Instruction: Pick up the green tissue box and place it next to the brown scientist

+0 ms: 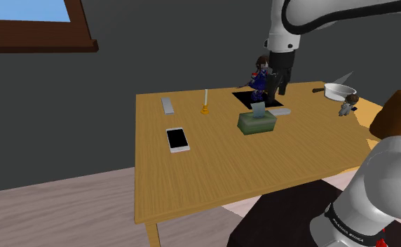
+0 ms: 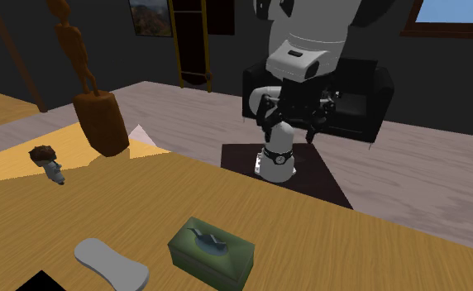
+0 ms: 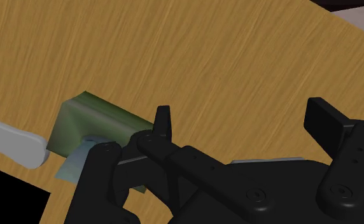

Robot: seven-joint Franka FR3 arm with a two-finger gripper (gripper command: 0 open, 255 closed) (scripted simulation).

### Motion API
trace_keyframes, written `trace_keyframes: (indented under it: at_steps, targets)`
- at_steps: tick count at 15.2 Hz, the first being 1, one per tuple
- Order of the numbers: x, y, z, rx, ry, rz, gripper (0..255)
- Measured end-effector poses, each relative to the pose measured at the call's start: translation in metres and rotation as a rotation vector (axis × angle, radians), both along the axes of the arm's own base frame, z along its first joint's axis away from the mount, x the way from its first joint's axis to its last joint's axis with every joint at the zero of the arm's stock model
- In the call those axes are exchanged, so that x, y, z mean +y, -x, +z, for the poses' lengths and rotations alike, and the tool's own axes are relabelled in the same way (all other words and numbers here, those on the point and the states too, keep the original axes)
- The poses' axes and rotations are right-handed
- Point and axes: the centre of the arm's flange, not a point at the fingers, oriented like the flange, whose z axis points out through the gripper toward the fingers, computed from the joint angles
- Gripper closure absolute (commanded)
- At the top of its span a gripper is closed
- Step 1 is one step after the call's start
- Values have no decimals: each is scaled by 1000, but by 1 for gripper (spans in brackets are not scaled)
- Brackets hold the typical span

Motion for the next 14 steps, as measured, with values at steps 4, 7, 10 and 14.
trace_keyframes:
  at_steps: [4, 7, 10, 14]
  targets:
    - [-28, -40, -24, 13, 0, -8, 0]
    - [-52, -70, -42, 24, -1, -14, 0]
    - [-76, -95, -62, 34, -1, -20, 0]
    - [-109, -131, -92, 47, -1, -29, 0]
